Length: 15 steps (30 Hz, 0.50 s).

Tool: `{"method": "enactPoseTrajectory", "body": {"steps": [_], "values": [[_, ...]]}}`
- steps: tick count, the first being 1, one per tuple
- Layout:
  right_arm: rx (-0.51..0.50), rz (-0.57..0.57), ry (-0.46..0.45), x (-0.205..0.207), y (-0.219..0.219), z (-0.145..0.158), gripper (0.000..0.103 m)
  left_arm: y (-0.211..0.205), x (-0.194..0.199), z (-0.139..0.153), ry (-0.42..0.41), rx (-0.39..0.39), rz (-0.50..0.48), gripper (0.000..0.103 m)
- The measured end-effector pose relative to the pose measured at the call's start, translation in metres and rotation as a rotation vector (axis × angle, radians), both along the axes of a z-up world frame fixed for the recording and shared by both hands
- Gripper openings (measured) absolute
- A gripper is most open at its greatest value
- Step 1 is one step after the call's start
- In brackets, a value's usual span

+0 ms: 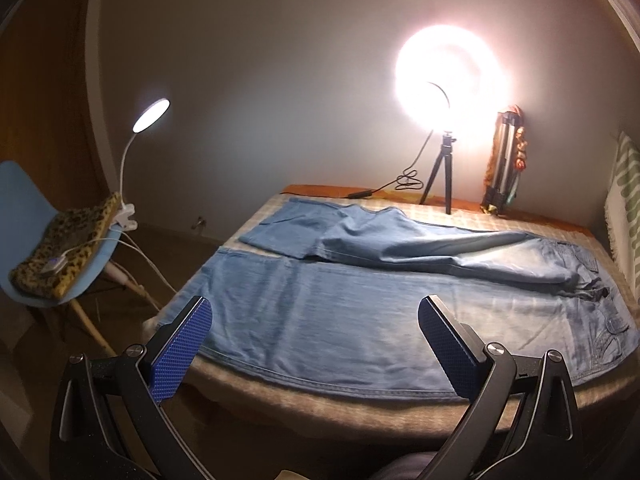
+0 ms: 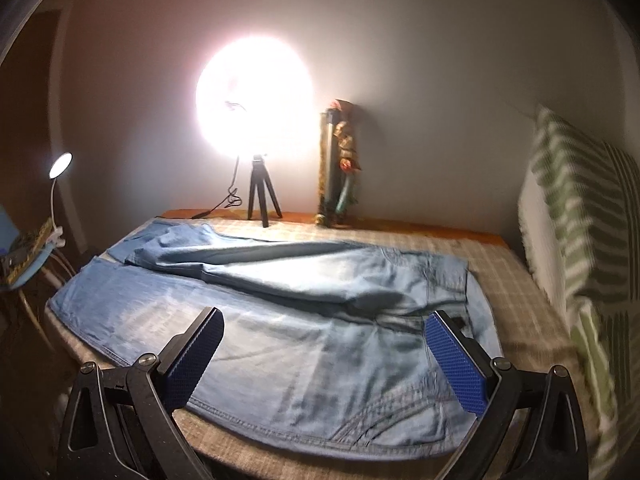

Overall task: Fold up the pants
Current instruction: 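Move both open tools toward the leg hems of the jeans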

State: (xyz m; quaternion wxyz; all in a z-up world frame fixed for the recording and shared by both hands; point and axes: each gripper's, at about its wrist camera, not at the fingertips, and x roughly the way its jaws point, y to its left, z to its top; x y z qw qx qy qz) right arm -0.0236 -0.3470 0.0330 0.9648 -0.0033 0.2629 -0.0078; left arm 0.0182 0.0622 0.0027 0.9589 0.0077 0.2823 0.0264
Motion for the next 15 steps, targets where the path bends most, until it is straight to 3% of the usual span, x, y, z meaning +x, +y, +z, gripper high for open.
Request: {"method": "enactPoseTrajectory", "body": {"steps": [5,8,15], "values": [[-0.017,0.062,-0.019,0.033,0.005,0.015,0.103,0.019,0.029,0.006,0.02,0.013,0.002,0.099],[-0.004,0.107,-0.012,0.065,0.007,0.021,0.103,0.033,0.056,0.008,0.042,-0.03,0.001,0.096],[0.083,0.247,0.092,0.18,0.025,0.015,0.103,0.048,0.141,0.0,0.093,-0.037,-0.007,0.095]]}}
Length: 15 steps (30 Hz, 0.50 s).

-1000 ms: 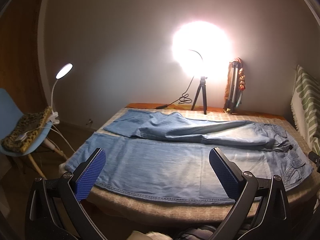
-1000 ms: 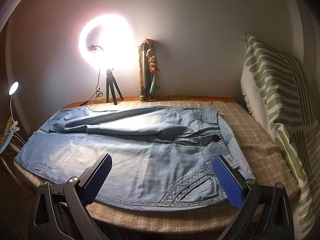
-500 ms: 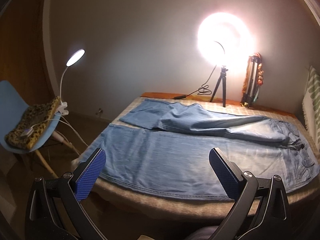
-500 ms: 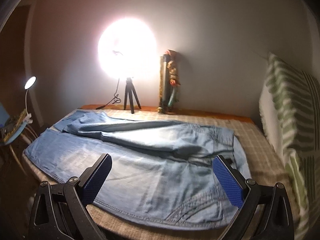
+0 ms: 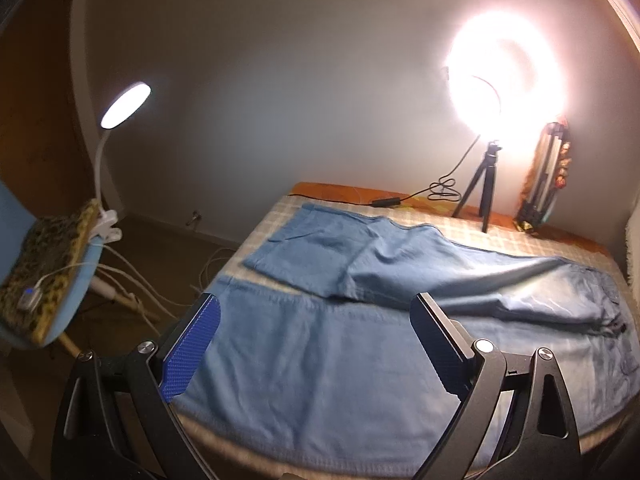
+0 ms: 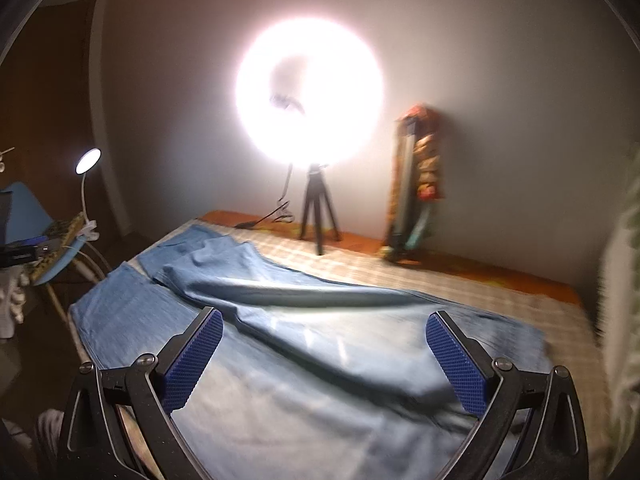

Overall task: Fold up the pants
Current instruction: 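Move both open tools toward the leg hems of the jeans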

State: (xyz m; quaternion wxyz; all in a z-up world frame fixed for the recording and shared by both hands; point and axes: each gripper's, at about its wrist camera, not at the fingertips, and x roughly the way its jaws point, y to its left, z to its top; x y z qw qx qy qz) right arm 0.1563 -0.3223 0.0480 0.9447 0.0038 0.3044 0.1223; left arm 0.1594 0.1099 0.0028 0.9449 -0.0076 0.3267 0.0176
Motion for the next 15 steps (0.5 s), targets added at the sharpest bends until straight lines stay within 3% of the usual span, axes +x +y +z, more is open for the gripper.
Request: {"method": "enactPoseTrajectory", "body": {"steps": [5,15], "values": [[0.008,0.075,0.114,0.096,0.018,-0.03,0.101,0.001,0.066,-0.021,0.051,-0.014,-0.015,0.095],[-0.046,0.193,0.322,0.233,0.05,-0.118,0.087,-0.016,0.175,-0.081,0.168,-0.036,-0.032,0.094]]}}
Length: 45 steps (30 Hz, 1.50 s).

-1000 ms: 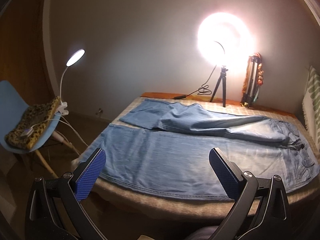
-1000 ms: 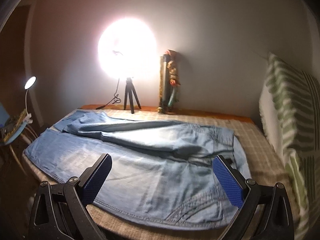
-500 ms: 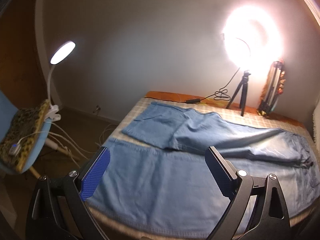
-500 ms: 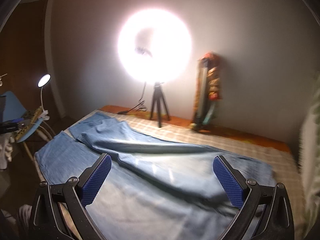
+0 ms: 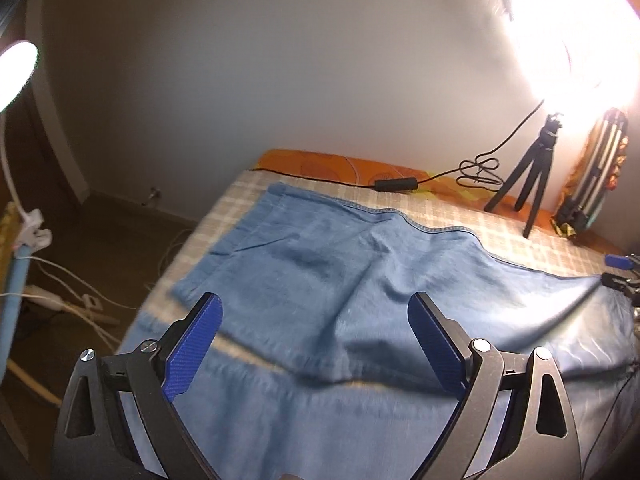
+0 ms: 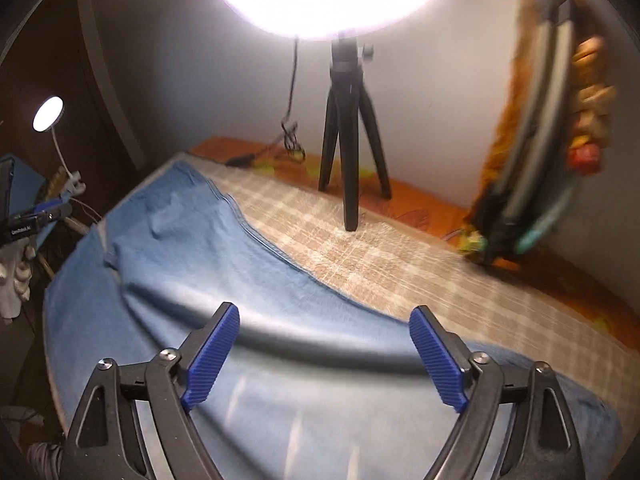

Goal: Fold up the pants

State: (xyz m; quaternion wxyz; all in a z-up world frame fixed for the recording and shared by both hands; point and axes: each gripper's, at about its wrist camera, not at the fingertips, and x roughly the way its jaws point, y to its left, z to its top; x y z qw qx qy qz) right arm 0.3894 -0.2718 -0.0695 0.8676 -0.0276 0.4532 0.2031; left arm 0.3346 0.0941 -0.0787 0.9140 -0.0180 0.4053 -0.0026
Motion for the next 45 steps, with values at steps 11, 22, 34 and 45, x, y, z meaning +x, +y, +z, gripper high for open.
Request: {"method": "enactPoseTrajectory", "body": {"steps": [11,22,34,45], "values": [[-0.116,0.094,0.108,0.06,0.023,-0.067,0.087,-0.009,0.058,-0.046,0.076,-0.021,0.018,0.094],[-0.135,0.167,0.102,0.042,0.035,-0.072,0.017,-0.002,0.074,-0.071,0.11,-0.069,0.057,0.094],[-0.084,0.194,-0.123,-0.043,0.048,0.011,0.004,0.005,0.105,-0.046,0.109,-0.166,0.079,0.095],[-0.182,0.335,-0.139,-0.114,0.094,-0.016,0.004,-0.026,0.142,-0.078,0.229,-0.269,0.149,0.095]]}}
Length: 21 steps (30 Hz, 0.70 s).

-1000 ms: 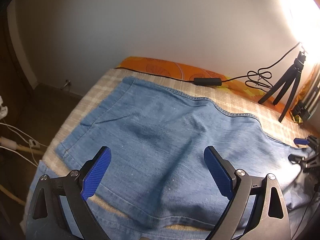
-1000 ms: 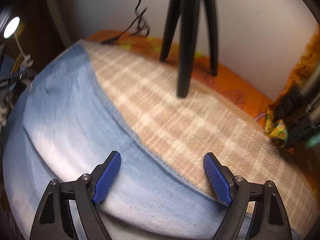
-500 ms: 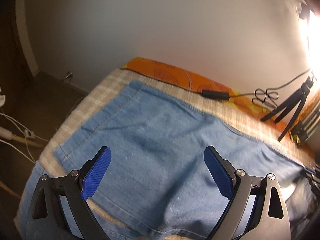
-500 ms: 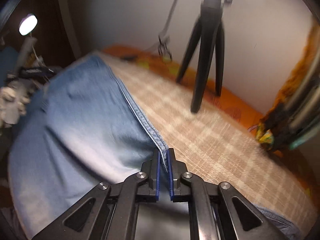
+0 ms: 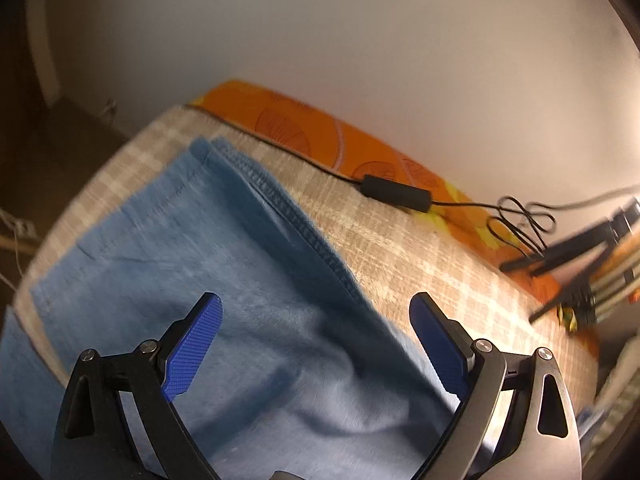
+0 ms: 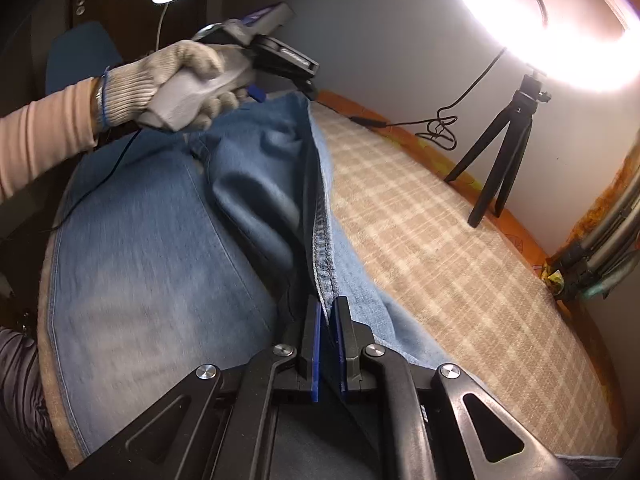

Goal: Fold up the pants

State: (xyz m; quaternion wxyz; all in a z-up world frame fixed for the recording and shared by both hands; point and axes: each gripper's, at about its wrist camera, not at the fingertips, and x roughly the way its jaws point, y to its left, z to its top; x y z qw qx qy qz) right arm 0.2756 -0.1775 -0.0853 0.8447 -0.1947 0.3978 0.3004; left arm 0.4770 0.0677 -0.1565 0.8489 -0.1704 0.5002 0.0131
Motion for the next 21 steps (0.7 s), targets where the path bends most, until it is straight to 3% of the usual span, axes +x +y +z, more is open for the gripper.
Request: {"method": "enactPoseTrajectory", "body": {"steps": [5,8,10,12,15,21], "values": [[0.0,-0.003,-0.005,-0.005,-0.001,0.004,0.004,0.009,0.011,-0.014,0.035,0.001,0.101,0.092],[-0.012,-0.005,-0.018,-0.007,0.002,0.003,0.004,0.015,0.012,-0.023,0.053,-0.023,0.151,0.065],[-0.015,-0.009,-0.023,-0.007,0.002,0.002,0.004,0.022,0.01,-0.029,0.053,-0.062,0.174,0.025],[-0.019,-0.016,-0.03,-0.007,0.002,0.003,0.004,0.027,0.006,-0.03,0.027,-0.083,0.189,0.008],[-0.028,-0.033,-0.054,-0.008,0.002,0.007,0.004,0.037,-0.008,-0.023,-0.027,-0.118,0.203,0.004],[-0.001,-0.091,-0.098,-0.009,-0.003,0.027,0.003,0.055,-0.052,0.026,-0.165,-0.081,0.157,0.003]]}}
